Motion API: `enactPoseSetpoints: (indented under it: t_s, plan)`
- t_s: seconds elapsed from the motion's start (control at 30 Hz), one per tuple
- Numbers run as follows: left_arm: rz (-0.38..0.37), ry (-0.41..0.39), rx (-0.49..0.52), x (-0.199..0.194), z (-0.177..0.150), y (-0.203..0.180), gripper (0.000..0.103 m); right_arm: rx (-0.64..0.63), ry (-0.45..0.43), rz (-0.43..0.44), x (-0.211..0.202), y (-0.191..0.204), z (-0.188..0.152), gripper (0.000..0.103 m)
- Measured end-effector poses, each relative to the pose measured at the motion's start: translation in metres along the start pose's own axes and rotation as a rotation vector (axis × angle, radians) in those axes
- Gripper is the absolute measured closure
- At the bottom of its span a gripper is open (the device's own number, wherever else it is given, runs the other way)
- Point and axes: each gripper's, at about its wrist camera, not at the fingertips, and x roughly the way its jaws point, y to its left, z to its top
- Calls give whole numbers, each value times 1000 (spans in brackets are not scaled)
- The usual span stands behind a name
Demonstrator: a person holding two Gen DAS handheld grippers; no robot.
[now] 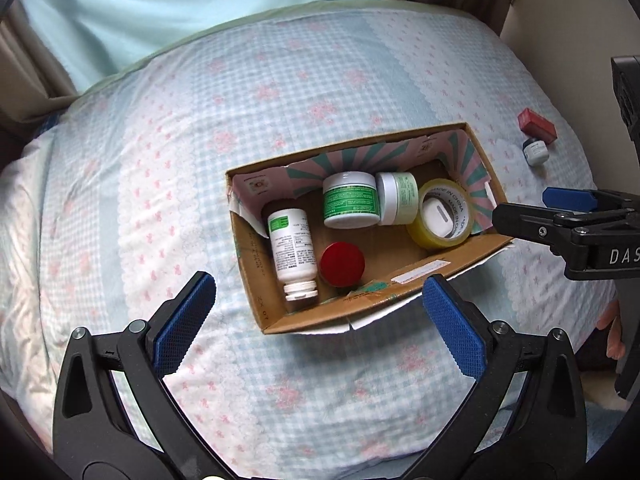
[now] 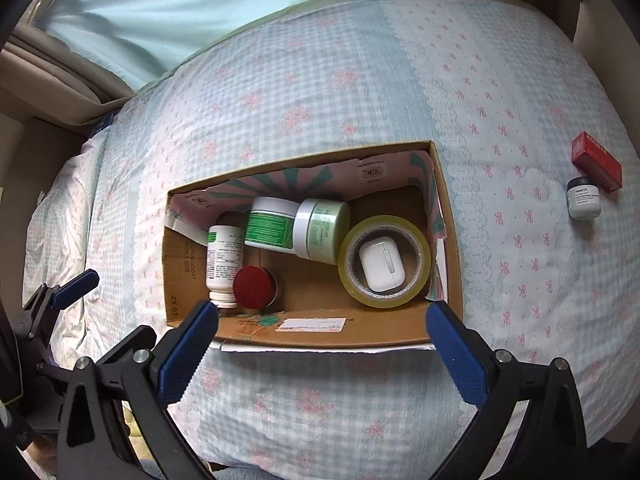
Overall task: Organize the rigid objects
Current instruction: 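Withdraw both tools from the box toward the Metal DX jar and MARUBI box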
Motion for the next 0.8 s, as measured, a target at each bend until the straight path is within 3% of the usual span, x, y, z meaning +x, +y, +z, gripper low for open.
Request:
enactPoseSetpoints:
  t_s: [0.2, 0.43, 0.63, 0.8]
  plan:
    - [5, -78, -26, -57, -24, -9, 0, -25, -76, -32, -51, 10, -31, 0]
    - [-53, -115, -58, -96, -42, -26, 0, 16, -166, -85, -108, -6, -64, 0]
    - [-118, -122, -51, -103, -44, -56, 0, 57, -258, -160, -159, -32, -82, 0]
    - [-163, -118, -30, -102, -34, -92, 0, 98, -282, -220, -194, -73, -85, 0]
